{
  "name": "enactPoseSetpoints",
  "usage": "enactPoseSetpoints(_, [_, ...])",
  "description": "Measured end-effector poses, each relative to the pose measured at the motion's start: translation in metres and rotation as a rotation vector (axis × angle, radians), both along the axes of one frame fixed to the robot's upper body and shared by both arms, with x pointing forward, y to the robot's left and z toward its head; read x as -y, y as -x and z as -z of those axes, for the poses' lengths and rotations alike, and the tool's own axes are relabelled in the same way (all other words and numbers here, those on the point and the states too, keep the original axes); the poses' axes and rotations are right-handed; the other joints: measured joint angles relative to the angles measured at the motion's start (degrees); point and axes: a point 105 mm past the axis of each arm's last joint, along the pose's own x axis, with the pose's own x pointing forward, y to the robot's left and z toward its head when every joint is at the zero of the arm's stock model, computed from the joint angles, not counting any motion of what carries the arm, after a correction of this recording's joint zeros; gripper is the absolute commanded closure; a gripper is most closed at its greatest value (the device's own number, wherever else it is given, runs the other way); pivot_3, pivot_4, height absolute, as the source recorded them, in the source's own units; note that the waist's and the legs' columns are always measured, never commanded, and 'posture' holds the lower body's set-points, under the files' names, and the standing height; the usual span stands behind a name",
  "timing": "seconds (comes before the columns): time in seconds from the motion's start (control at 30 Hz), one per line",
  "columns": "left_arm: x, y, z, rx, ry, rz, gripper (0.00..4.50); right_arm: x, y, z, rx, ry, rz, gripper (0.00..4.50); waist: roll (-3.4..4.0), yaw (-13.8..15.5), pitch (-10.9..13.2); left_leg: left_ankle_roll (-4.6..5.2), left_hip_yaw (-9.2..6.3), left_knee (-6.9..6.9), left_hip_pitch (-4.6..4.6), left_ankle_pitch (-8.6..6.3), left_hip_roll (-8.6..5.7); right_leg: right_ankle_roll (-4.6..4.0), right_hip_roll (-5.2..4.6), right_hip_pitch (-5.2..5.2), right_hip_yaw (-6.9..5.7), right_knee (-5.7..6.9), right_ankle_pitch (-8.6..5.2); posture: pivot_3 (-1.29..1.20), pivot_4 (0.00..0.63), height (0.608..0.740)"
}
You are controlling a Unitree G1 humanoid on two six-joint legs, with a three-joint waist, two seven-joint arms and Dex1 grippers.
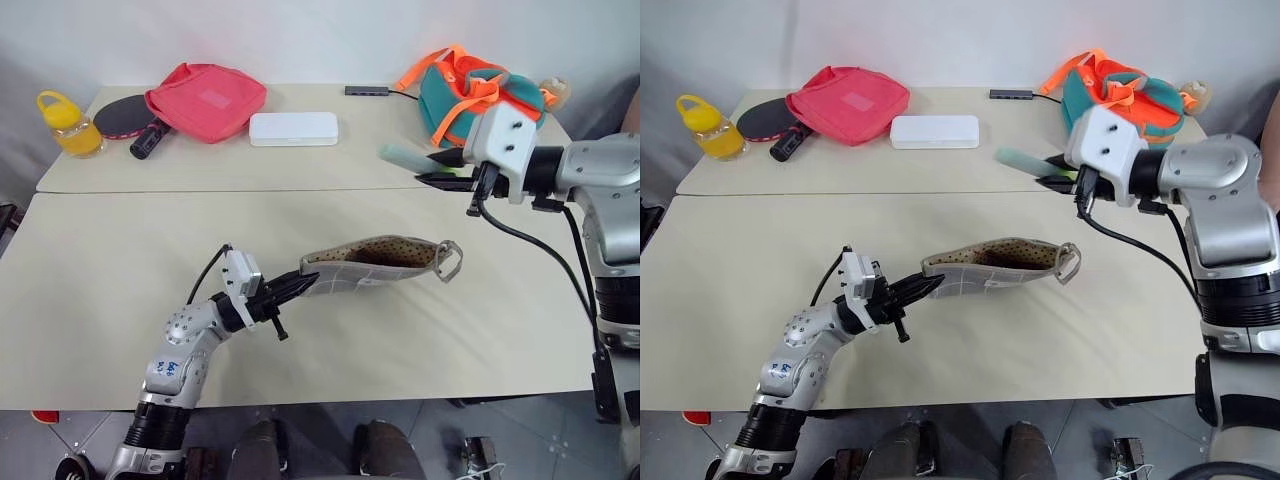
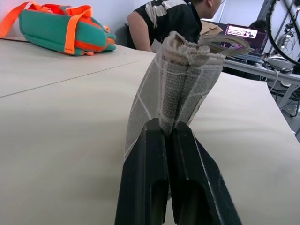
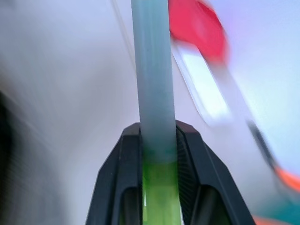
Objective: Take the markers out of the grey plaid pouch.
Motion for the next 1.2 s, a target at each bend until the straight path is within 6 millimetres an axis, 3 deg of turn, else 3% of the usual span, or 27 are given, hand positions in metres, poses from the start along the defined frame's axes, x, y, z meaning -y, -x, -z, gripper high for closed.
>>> enactPoseSetpoints(0.17, [0.0,0.0,0.0,0.001,0.0,-0.001,4.5,0.029,-0.025,0.066,-0.011,0.179,0.136,3.98,0.02,-0.32,0.01,-0.03,0.07,-0.03,0.01,0.02,0.0,0.0,0.0,-0.06,0.05,0.04,0.0,0.0,0.15,0.74])
enactPoseSetpoints(0.4, [0.0,0.001,0.0,-0.003,0.0,-0.001,4.5,0.05,-0.03,0.101,-0.028,0.304,0.171,3.98,0.03,-0.27,0.02,-0.03,0.05,-0.03,0.01,0.02,0.01,0.0,0.0,-0.05,0.05,0.04,0.0,0.0,0.15,0.74])
enactPoseSetpoints(0.53, [0.0,0.001,0.001,-0.005,-0.001,0.0,4.5,0.049,-0.028,0.104,-0.069,0.283,0.154,2.64,0.04,-0.28,0.02,-0.03,0.04,-0.03,0.01,0.02,0.01,0.0,0.01,-0.04,0.05,0.04,0.0,0.0,0.15,0.74])
enactPoseSetpoints(0.6, [0.0,0.001,0.001,-0.005,-0.001,0.0,4.5,0.048,-0.027,0.101,-0.082,0.247,0.154,1.96,0.04,-0.22,0.02,-0.03,0.03,-0.02,0.01,0.02,0.01,0.0,0.0,-0.04,0.05,0.04,0.0,0.0,0.15,0.74])
enactPoseSetpoints(0.77, [0.0,0.001,0.001,-0.005,-0.001,0.0,4.5,0.035,-0.022,0.075,-0.108,0.117,0.101,1.96,0.05,-0.17,0.03,-0.02,0.01,-0.02,0.01,0.02,0.02,0.0,0.0,-0.04,0.05,0.04,0.0,0.0,0.15,0.74])
enactPoseSetpoints(0.93, [0.001,0.002,0.001,-0.006,0.0,0.003,4.5,0.006,-0.01,-0.007,-0.002,-0.096,-0.026,1.96,0.06,-0.07,0.03,-0.02,-0.03,-0.03,0.0,0.02,0.03,0.0,0.0,-0.03,0.02,0.04,0.0,0.0,0.15,0.74])
enactPoseSetpoints(1.0, [0.002,0.001,0.001,-0.008,0.0,0.006,4.5,-0.013,0.005,-0.028,-0.011,-0.188,-0.126,1.96,0.06,0.04,0.03,-0.01,-0.07,-0.04,0.0,0.01,0.03,0.0,0.0,-0.02,0.01,0.02,0.0,0.0,0.15,0.74])
enactPoseSetpoints(1.07, [0.003,0.0,-0.001,-0.005,0.002,0.008,4.5,-0.039,0.029,-0.032,-0.08,-0.217,-0.265,1.96,0.06,0.1,0.03,-0.01,-0.12,-0.06,-0.02,0.01,0.03,0.0,0.0,-0.02,-0.01,0.03,0.0,0.0,0.15,0.74])
enactPoseSetpoints(1.2, [0.003,-0.001,-0.001,-0.007,0.006,0.007,4.5,-0.067,0.064,-0.008,-0.291,-0.206,-0.406,3.25,0.05,0.21,0.03,0.03,-0.16,-0.03,-0.05,-0.02,-0.03,0.0,-0.05,0.02,-0.04,0.0,0.0,0.0,0.15,0.74])
